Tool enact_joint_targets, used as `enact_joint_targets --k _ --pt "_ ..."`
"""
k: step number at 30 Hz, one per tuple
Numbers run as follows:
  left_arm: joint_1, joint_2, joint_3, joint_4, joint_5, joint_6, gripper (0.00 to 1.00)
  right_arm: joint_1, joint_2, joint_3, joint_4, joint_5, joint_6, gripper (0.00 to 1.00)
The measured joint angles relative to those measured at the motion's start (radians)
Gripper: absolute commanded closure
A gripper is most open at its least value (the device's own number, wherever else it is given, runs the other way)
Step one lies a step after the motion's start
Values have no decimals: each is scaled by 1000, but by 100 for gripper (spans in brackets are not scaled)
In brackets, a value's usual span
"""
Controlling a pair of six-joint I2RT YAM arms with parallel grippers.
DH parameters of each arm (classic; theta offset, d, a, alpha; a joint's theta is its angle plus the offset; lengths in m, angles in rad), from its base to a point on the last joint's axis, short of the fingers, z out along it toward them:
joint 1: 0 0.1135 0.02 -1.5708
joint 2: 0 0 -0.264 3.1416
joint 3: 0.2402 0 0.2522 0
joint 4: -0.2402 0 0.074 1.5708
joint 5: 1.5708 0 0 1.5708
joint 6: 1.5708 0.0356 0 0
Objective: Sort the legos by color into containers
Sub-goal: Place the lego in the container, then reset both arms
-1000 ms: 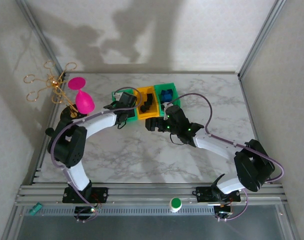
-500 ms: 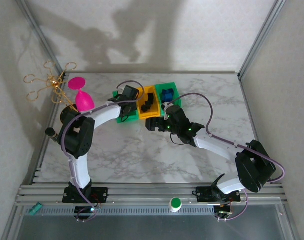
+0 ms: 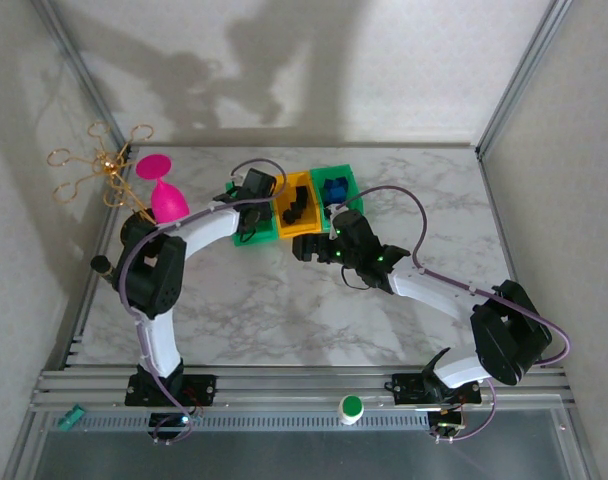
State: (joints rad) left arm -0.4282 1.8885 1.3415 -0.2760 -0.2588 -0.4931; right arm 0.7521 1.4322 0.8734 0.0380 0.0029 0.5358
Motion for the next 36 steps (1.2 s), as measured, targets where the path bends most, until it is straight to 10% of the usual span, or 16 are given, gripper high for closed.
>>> enact_joint_targets --k 11,15,22,27,36 --pt "-39 -497 -344 93 -3 -5 32 -256 -86 12 -81 283 -19 1" --pt "-40 -745 -590 139 -44 8 0 -343 -161 -54 6 460 -76 1" --pt "60 -981 -856 275 -261 40 0 -499 -67 -235 264 660 -192 2" --pt "181 -955 -1022 570 -390 140 0 -584 77 -280 430 639 -308 4" --pt "294 -676 -1220 1254 -289 308 0 -725 69 -629 1004 279 -460 1"
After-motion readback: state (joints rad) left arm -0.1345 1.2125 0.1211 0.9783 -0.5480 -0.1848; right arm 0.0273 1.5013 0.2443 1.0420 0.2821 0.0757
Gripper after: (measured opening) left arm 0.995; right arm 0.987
